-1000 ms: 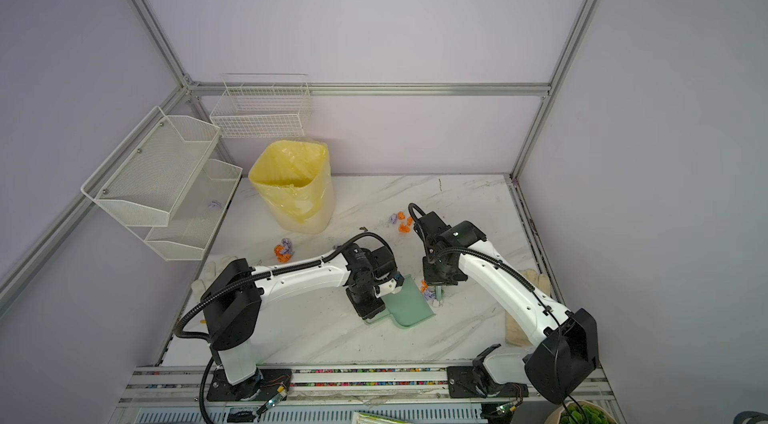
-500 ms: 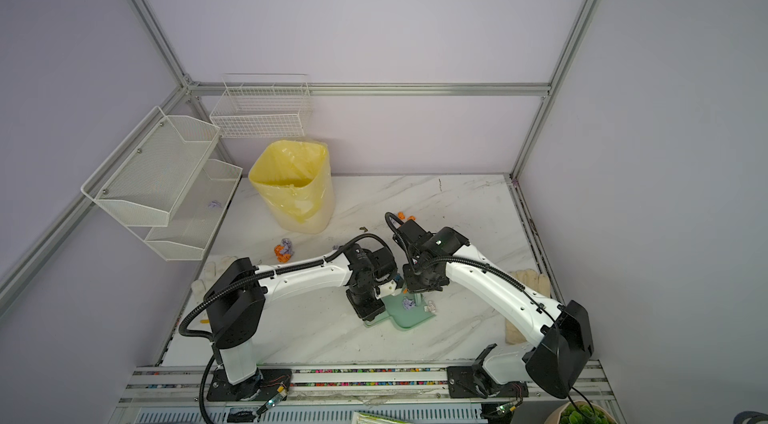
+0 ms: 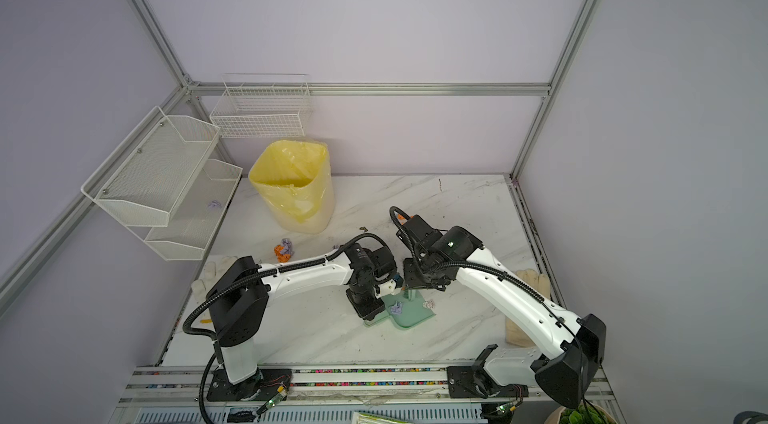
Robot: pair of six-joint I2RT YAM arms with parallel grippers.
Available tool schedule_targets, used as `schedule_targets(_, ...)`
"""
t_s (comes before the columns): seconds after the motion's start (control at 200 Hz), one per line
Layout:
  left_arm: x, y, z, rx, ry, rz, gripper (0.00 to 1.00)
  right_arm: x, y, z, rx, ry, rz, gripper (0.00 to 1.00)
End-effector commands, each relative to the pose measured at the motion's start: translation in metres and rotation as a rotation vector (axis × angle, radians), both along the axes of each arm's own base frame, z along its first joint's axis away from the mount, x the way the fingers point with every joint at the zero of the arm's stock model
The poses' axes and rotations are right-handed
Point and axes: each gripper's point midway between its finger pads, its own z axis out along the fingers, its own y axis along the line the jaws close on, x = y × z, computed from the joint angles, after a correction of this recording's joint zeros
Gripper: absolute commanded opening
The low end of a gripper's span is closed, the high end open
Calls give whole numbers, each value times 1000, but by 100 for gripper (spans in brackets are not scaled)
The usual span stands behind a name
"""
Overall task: Sweep away the paper scraps from the table
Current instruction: 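Sweep lavender and orange scraps into the dustpan with the right gripper's brush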
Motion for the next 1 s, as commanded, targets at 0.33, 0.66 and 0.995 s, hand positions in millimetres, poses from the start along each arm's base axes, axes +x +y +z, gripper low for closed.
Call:
schedule_targets(0.33, 9, -16, 22, -91, -21, 12, 0, 2, -47, 28, -119, -113, -179, 0)
schedule_targets(0.66, 8, -5, 16, -74, -20, 27, 0, 6, -61, 9, -238, -113, -181, 0)
schedule_targets(0.995, 15, -1, 13, -70, -16, 50, 0, 1, -56, -14, -286, -32, -110, 0)
